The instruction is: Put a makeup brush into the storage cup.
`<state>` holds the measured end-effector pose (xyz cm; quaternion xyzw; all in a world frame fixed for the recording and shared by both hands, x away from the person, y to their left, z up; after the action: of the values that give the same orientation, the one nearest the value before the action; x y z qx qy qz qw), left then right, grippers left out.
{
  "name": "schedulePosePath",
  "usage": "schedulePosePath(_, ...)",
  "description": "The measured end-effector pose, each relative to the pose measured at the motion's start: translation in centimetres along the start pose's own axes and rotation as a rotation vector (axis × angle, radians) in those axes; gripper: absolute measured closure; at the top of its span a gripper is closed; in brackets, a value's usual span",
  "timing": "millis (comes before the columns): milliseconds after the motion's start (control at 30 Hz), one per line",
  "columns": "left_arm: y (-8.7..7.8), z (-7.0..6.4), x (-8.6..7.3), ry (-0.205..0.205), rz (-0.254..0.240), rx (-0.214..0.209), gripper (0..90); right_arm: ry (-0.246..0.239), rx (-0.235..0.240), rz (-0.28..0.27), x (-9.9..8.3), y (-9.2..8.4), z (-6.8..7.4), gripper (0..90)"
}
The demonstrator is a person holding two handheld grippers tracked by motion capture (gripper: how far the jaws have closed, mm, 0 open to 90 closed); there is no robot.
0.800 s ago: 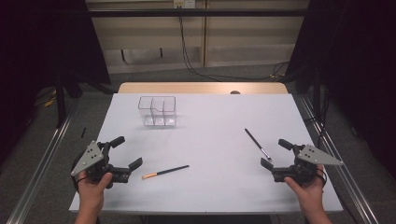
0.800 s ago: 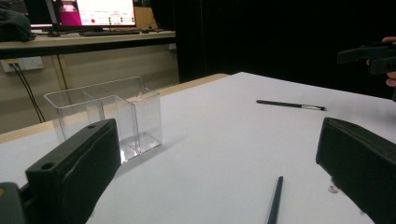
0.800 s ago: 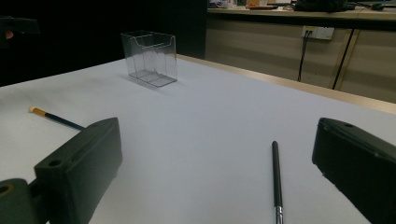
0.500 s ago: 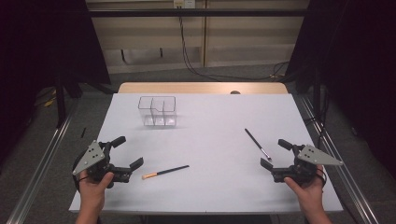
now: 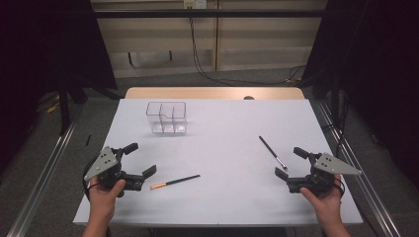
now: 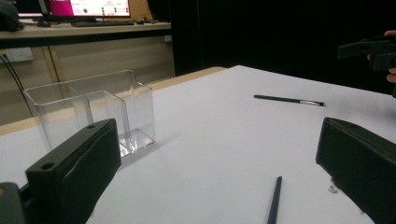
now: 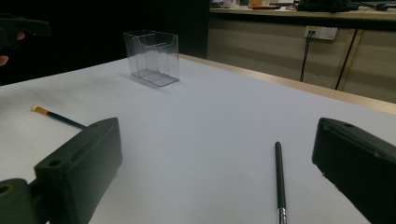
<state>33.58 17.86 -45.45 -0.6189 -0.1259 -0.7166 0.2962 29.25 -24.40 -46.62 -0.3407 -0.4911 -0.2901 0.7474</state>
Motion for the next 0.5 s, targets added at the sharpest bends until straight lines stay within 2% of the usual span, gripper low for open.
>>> schedulePosePath(167,1.1,-0.5,-0.3,0.011,0.058,-0.026,0.0,-0.003,0.003,0.003,-0.1,0.1,0.1,1.1)
schedulePosePath(400,2.2,-0.7,-0.3,0.003,0.079,-0.048,0.0,-0.008,0.005,0.006,-0.1,0.1,0.2,1.1)
schedulePosePath(500,2.7,-0.8,-0.4,-0.001,0.106,-0.051,0.0,-0.008,0.006,0.007,-0.1,0.1,0.2,1.1)
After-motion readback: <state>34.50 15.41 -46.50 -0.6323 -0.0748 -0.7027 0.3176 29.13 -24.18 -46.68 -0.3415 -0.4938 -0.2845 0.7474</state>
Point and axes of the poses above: each handheld gripper's, and its own axes: y roughly forward along the jaws, x roughly out of its top, z roughly to its left, the point moved 9 cm from there along y, roughly forward along the jaws, and after that the axes turned 14 degrees about y, right-handed, at the moved point
